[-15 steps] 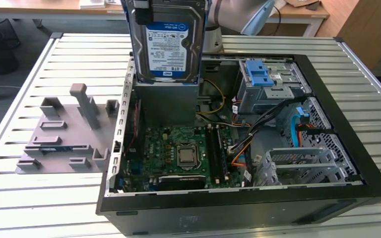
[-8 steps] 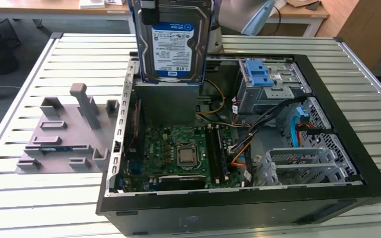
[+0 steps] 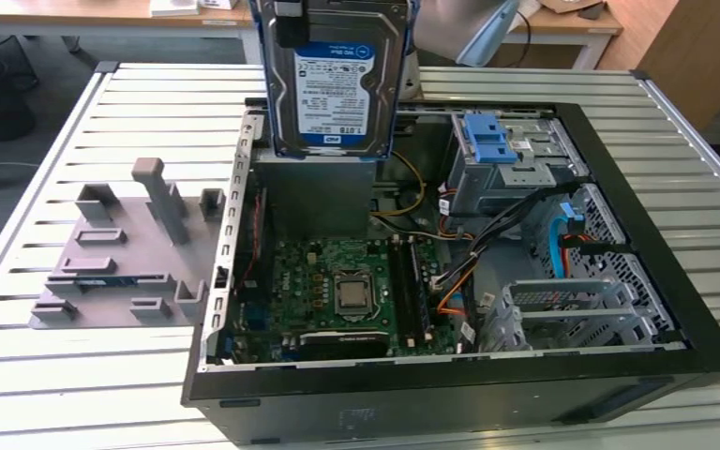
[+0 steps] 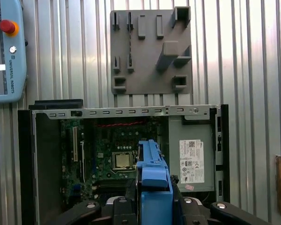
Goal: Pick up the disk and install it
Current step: 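Pick up the disk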
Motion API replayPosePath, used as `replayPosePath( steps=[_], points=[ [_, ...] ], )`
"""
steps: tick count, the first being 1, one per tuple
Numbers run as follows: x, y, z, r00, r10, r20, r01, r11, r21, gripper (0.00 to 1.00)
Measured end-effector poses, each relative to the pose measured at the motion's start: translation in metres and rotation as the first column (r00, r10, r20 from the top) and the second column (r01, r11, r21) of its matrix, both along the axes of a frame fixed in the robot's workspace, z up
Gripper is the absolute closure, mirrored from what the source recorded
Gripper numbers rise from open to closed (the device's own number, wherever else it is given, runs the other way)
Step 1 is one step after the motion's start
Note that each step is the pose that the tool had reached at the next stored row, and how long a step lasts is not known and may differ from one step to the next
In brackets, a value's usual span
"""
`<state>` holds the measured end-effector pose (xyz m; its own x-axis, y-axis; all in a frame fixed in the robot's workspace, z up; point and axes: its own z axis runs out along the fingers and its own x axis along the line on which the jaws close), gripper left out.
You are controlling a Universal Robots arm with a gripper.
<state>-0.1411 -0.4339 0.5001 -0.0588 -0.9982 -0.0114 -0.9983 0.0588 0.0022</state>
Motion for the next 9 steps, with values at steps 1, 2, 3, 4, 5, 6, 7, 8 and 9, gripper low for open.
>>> replayPosePath(
  steps=[1, 2, 3, 4, 5, 6, 7, 8, 9],
  points=[
    [0.0001, 0.0000, 0.0000, 1.0000, 0.000, 0.0000, 0.000, 1.0000, 0.0000, 0.64],
    [0.0002, 0.0001, 0.0000, 1.0000, 0.000, -0.0001, 0.000, 1.0000, -0.0001, 0.64],
    [0.0003, 0.0000, 0.0000, 1.0000, 0.000, -0.0001, 0.000, 1.0000, -0.0001, 0.64],
    [0.0004, 0.0000, 0.0000, 1.0000, 0.000, -0.0001, 0.000, 1.0000, -0.0001, 0.64],
    [0.0012, 0.0001, 0.0000, 1.0000, 0.000, -0.0001, 0.000, 1.0000, -0.0001, 0.64],
    [0.0027, 0.0000, 0.0000, 1.0000, 0.000, -0.0001, 0.000, 1.0000, -0.0001, 0.64],
    [0.0048, -0.0002, 0.0000, 1.0000, 0.000, 0.0000, 0.000, 1.0000, -0.0001, 0.64],
    [0.0069, -0.0005, 0.0000, 1.0000, 0.000, 0.0000, 0.000, 1.0000, 0.0000, 0.64],
    [0.0092, -0.0006, 0.0000, 1.0000, 0.000, 0.0000, 0.000, 1.0000, 0.0000, 0.64]
  ],
)
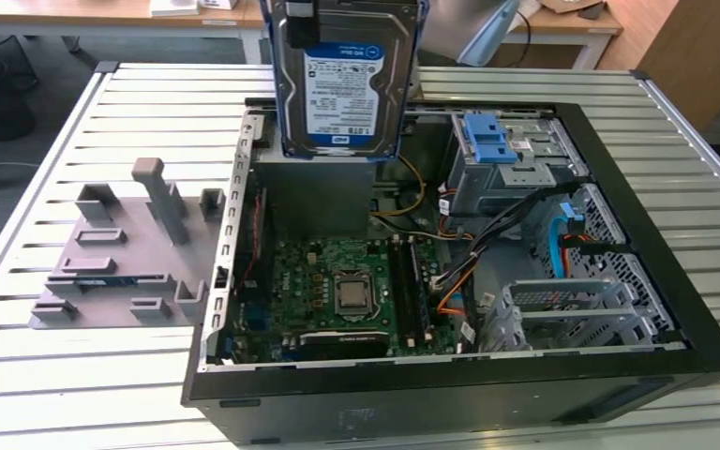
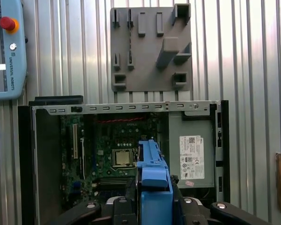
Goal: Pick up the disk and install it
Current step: 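Pick up the disk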
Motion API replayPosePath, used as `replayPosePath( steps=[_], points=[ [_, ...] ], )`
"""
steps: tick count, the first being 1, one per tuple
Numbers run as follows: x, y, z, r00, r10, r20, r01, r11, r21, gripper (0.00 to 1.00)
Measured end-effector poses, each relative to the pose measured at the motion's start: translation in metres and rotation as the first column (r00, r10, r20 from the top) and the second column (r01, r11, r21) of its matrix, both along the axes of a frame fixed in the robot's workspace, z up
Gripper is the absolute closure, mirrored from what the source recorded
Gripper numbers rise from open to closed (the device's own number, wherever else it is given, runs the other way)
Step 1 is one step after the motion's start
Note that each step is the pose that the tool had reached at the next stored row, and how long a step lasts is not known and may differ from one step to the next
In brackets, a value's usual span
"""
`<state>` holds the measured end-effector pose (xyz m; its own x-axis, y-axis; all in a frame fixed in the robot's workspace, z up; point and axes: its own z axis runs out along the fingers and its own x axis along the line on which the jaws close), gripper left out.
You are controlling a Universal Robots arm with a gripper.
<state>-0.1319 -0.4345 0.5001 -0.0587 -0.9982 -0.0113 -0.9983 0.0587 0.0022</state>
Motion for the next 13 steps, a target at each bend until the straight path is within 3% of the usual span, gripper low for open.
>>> replayPosePath(
  steps=[13],
  points=[
    [0.0276, -0.0024, -0.0003, 1.0000, 0.000, 0.0000, 0.000, 1.0000, -0.0001, 0.64]
  ],
)
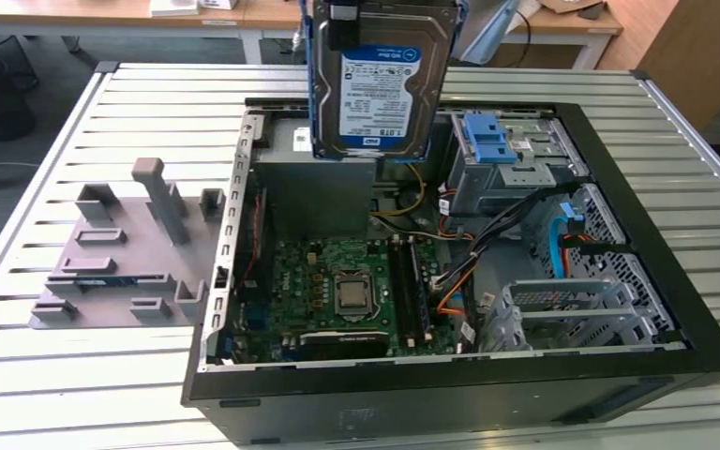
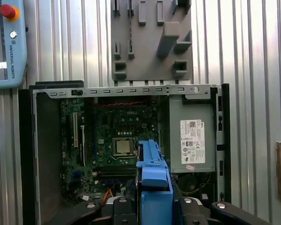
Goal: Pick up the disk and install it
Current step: 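Pick up the disk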
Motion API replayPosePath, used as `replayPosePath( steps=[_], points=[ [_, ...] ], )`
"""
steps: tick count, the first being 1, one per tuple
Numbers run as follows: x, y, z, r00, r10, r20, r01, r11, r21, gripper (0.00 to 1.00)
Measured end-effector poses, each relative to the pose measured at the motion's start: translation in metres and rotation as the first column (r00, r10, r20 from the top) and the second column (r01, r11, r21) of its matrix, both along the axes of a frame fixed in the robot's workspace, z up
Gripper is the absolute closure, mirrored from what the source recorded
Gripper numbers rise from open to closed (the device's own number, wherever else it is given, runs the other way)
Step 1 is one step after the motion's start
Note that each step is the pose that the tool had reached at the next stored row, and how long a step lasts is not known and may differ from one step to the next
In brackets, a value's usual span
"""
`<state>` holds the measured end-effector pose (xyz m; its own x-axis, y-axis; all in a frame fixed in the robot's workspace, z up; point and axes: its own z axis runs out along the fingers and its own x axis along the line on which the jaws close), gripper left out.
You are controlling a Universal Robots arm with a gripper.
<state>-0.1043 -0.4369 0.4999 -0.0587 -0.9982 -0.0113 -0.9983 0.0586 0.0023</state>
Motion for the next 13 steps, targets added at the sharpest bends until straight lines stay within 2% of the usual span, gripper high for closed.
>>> replayPosePath(
  steps=[13],
  points=[
    [0.0265, -0.0034, -0.0004, 1.0000, 0.000, 0.0000, 0.000, 1.0000, 0.0002, 0.64]
  ],
)
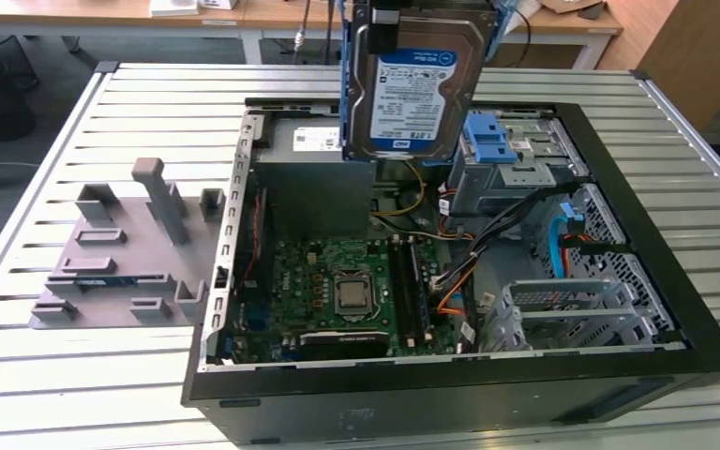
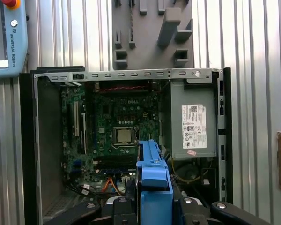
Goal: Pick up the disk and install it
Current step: 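Pick up the disk, then insert the disk into the insertion slot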
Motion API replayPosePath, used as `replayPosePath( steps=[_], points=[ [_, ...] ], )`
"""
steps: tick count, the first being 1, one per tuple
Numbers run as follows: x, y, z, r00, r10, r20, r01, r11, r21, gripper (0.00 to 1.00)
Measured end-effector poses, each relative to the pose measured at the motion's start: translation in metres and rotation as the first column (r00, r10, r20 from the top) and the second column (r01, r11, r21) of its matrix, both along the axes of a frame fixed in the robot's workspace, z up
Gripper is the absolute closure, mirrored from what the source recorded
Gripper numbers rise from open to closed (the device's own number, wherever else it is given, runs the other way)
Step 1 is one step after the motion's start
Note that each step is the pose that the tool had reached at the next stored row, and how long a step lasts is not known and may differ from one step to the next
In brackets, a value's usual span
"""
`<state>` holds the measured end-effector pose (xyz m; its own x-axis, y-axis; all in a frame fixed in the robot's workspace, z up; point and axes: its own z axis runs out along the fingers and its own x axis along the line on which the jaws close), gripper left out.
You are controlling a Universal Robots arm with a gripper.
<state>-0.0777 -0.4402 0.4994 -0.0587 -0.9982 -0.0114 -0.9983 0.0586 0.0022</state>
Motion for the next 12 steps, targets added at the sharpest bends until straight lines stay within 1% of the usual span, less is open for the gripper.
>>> replayPosePath(
  steps=[12],
  points=[
    [0.0018, 0.0000, 0.0000, 1.0000, 0.000, 0.0000, 0.000, 1.0000, -0.0001, 0.64]
  ],
)
